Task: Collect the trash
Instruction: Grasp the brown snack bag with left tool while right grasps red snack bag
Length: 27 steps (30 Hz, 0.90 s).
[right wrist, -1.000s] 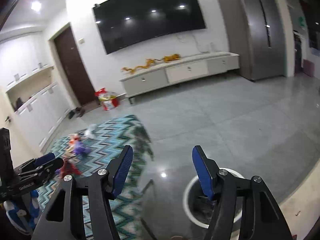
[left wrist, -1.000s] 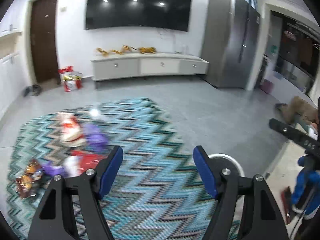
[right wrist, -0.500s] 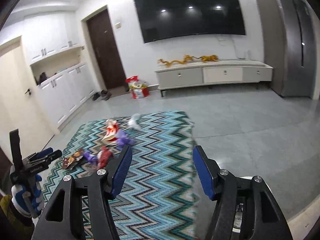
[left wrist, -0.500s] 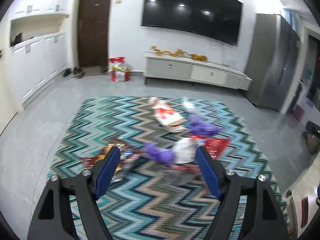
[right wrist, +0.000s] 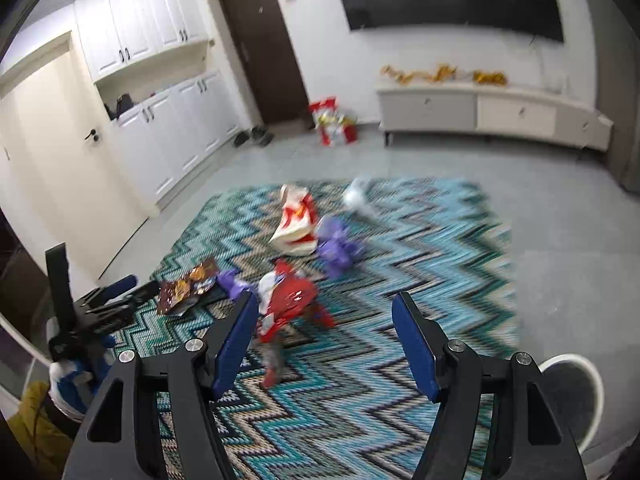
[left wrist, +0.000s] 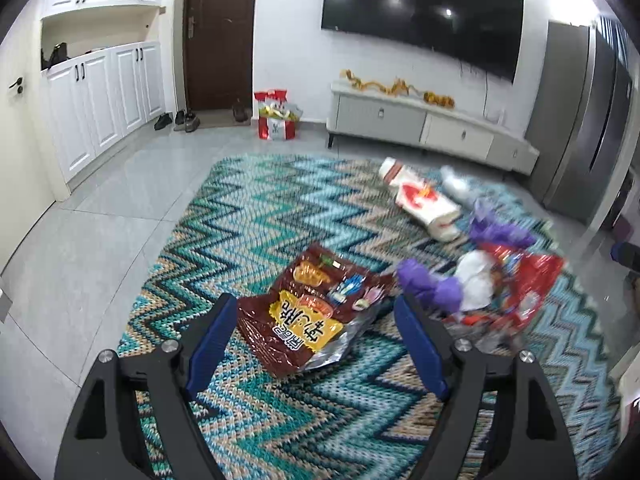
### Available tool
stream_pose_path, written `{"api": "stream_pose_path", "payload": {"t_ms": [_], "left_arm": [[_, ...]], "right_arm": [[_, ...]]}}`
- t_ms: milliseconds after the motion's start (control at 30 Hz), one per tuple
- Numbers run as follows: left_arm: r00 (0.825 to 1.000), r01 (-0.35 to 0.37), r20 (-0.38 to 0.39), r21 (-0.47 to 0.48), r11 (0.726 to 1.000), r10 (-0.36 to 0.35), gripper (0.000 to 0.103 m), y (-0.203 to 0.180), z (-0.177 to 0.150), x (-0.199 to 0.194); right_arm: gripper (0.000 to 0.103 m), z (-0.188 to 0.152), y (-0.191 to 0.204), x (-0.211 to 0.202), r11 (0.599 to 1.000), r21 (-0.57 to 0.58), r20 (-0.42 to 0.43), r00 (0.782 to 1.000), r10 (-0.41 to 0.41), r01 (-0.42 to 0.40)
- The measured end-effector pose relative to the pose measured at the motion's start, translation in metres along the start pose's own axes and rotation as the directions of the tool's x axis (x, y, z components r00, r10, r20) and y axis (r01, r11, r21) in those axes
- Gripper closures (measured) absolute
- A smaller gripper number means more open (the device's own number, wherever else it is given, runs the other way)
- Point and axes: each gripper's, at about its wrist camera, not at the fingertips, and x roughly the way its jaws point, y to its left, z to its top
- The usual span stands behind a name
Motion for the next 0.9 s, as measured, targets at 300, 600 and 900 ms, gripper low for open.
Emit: {"api": "stream_pose_path", "payload": {"t_ms": [300, 600, 900], "left_arm": [[0.996, -0.026, -0.086, 0.025, 0.999, 0.028, 0.027, 0.001, -0.007, 0.044], [0.989, -0.007, -0.147, 0.05, 0.999, 0.015, 0.09, -0.003, -0.013, 0.061], [0.998, 0.002, -0.067, 0.043, 0.999, 0.001, 0.103, -0.009, -0.01, 0.018]], "right_arm": [[0.042, 0.0, 0.004, 0.07, 0.997, 0.059, -0.12, 0.991, 0.058, -0.052], [0.086, 0.002, 0.001, 0.09, 0.988, 0.113, -0.142, 0.983, 0.119, -0.104], [0.089, 0.001, 0.003, 0.04, 0.988, 0.055, -0.062, 0.988, 0.145, -0.141]]}}
